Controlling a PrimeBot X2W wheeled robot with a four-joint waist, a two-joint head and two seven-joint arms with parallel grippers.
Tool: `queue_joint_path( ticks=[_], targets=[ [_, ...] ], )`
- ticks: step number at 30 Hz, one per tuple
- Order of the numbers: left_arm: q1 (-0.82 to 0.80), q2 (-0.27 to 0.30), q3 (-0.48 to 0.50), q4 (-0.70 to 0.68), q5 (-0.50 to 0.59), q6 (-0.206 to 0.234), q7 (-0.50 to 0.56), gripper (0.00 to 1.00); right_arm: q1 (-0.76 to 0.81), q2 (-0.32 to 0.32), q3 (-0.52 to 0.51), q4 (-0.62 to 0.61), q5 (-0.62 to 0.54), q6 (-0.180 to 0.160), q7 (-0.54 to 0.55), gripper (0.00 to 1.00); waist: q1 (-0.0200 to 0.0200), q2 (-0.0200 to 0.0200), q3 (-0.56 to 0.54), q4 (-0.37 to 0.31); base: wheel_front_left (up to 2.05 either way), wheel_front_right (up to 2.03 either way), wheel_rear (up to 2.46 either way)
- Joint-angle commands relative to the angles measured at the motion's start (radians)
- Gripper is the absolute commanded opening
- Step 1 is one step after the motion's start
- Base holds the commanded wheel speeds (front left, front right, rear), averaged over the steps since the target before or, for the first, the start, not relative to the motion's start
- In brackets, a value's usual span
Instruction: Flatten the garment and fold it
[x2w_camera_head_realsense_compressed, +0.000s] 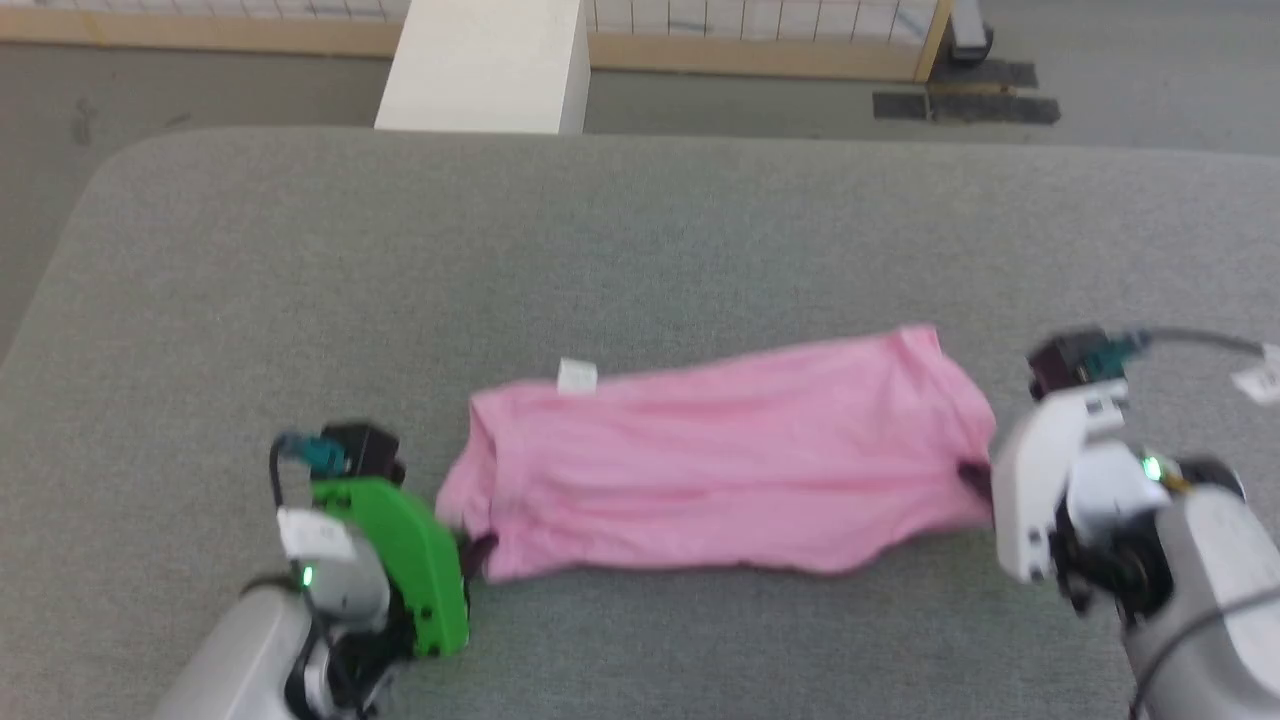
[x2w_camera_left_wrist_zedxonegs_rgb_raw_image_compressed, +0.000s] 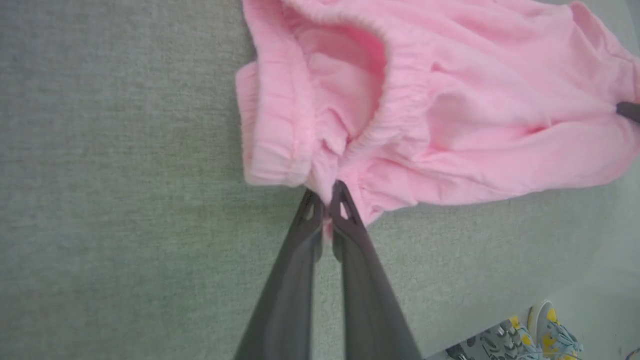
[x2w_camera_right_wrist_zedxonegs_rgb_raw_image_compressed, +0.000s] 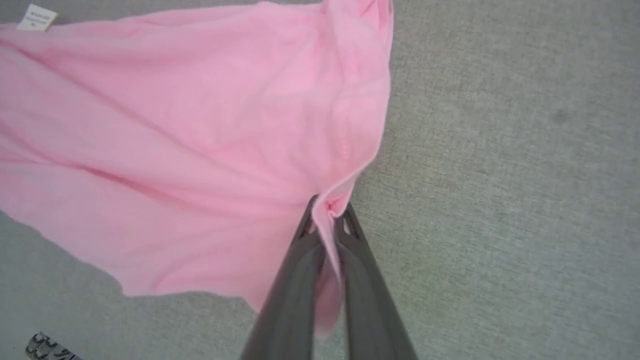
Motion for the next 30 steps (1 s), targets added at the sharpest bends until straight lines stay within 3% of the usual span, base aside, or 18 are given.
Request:
queue_joint_path(
  ticks=[1, 8, 9, 10, 11, 12, 14, 18, 21, 25, 30],
  targets=[
    [0.038, 0.019, 0.007, -0.02, -0.011, 0.017, 0.008, 0.0, 0.052, -0.004, -0.023, -0.034, 0.006, -0.002, 0.014, 0.0, 0.0, -0.0001, -0.029, -0.008, 0.0, 0.0, 0.0],
    [0.173, 0.037, 0.019, -0.094, -0.044, 0.074, 0.025, 0.0, 0.309, 0.077, -0.131, -0.227, -0.009, -0.002, 0.088, 0.0, 0.0, -0.0001, -0.043, -0.016, 0.0, 0.0, 0.0],
    [0.182, 0.035, 0.022, -0.099, -0.045, 0.08, 0.018, 0.2, 0.33, 0.092, -0.138, -0.241, -0.015, -0.002, 0.092, 0.0, 0.0, -0.0001, -0.043, -0.018, 0.0, 0.0, 0.0],
    [0.192, 0.036, 0.025, -0.101, -0.043, 0.088, 0.013, 1.0, 0.352, 0.109, -0.147, -0.255, -0.022, -0.002, 0.097, 0.0, 0.0, -0.0001, -0.044, -0.02, 0.0, 0.0, 0.0],
    [0.2, 0.037, 0.026, -0.102, -0.042, 0.096, 0.011, 1.0, 0.369, 0.123, -0.154, -0.267, -0.027, -0.002, 0.097, 0.35, 0.0, -0.0001, -0.045, -0.022, 0.0, 0.0, 0.0],
    [0.204, 0.039, 0.03, -0.105, -0.039, 0.102, 0.006, 1.0, 0.379, 0.133, -0.159, -0.276, -0.029, -0.002, 0.096, 1.0, 0.0, -0.0001, -0.046, -0.024, 0.0, 0.0, 0.0],
    [0.211, 0.042, 0.043, -0.119, -0.039, 0.113, -0.007, 1.0, 0.394, 0.153, -0.174, -0.299, -0.024, -0.002, 0.084, 1.0, 0.0, -0.0001, -0.048, -0.026, 0.0, 0.0, 0.0],
    [0.211, 0.074, 0.111, -0.217, 0.005, 0.175, -0.083, 1.0, 0.401, 0.175, -0.243, -0.386, -0.033, -0.002, 0.034, 1.0, 0.0, -0.0001, -0.054, -0.025, 0.0, 0.0, 0.0],
    [0.186, 0.091, 0.165, -0.248, 0.083, 0.202, -0.213, 1.0, 0.375, 0.178, -0.265, -0.406, -0.059, -0.002, 0.023, 1.0, 0.0, -0.0001, -0.05, -0.027, 0.0, 0.0, 0.0],
    [0.151, 0.084, 0.197, -0.225, 0.203, 0.168, -0.475, 1.0, 0.32, 0.166, -0.252, -0.362, -0.122, -0.002, 0.03, 1.0, 0.0, -0.0001, -0.039, -0.03, 0.0, 0.0, 0.0],
    [0.133, 0.031, 0.191, -0.139, 0.302, 0.129, -0.766, 1.0, 0.249, 0.142, -0.197, -0.262, -0.187, -0.002, 0.033, 1.0, 0.0, -0.0001, -0.018, -0.026, 0.0, 0.0, 0.0]
  ],
)
